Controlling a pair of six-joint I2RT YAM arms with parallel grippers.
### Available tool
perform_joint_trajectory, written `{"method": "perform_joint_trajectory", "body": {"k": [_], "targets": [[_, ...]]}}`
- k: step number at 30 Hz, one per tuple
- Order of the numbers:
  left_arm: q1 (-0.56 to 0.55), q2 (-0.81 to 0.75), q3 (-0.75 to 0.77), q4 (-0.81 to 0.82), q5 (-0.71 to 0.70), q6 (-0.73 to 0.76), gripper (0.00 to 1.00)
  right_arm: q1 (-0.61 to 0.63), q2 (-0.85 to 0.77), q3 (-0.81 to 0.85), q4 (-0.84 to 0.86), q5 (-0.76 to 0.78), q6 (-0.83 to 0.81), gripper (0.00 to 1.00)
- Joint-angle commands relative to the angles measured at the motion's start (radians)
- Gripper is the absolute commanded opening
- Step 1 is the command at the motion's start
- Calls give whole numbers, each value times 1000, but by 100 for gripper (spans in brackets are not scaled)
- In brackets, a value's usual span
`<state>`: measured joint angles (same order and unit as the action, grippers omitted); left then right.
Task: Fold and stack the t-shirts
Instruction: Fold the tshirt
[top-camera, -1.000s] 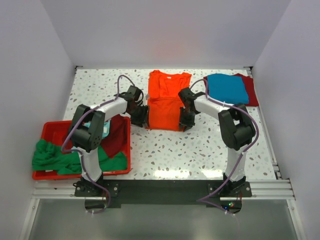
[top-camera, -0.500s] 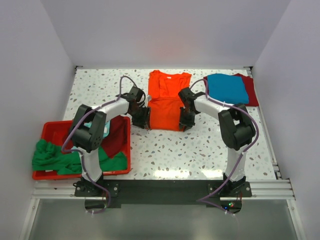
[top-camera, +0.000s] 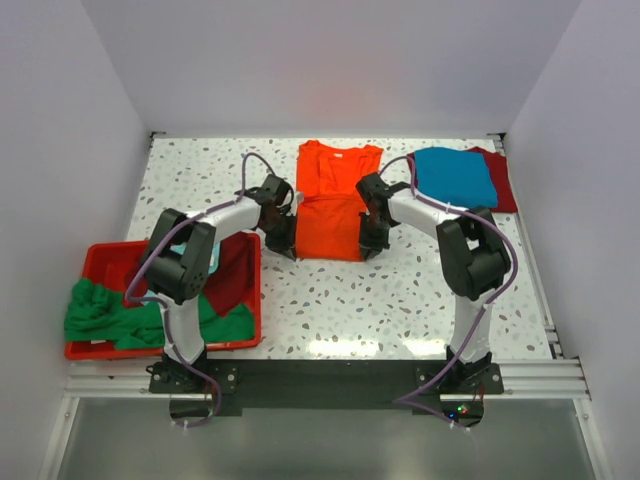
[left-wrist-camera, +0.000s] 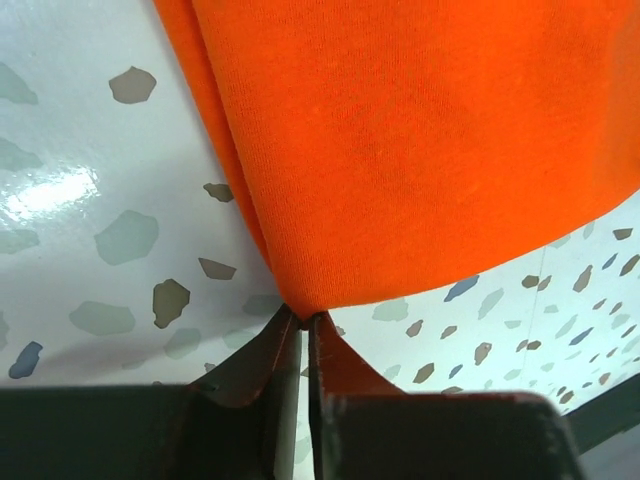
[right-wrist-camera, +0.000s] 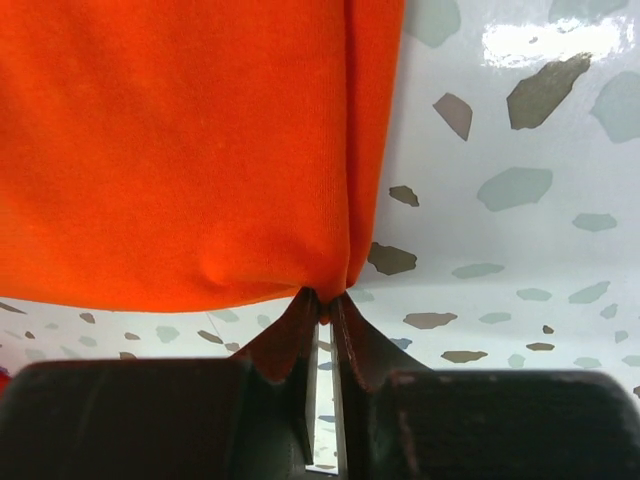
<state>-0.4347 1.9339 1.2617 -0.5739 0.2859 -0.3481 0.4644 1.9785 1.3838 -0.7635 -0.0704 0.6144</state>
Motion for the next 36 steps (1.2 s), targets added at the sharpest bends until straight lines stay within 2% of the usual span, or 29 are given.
{"method": "perform_joint_trajectory", "body": {"k": [1,3,7,15,26,36], "targets": [[-13,30,-7,17,-45,-8,6,-3,14,47,-11,20,-15,8],[-15,22,-13,23,-65,-11,0,-6,11,47,-14,23,-19,5],[-15,8,-24,26,-83,-23,0,-9,-12,37,-34,40,-27,0],[-15,-39,-51,-7,-134,-25,0,-23,-63,-6,-82,67,-36,0],[-15,-134,-56,-55,-129,-37,0,-26,-119,-26,-134,109,-41,0],[-41,-260,-81,-90,-93,-72,0,-26,-274,-94,-229,145,-42,0]]}}
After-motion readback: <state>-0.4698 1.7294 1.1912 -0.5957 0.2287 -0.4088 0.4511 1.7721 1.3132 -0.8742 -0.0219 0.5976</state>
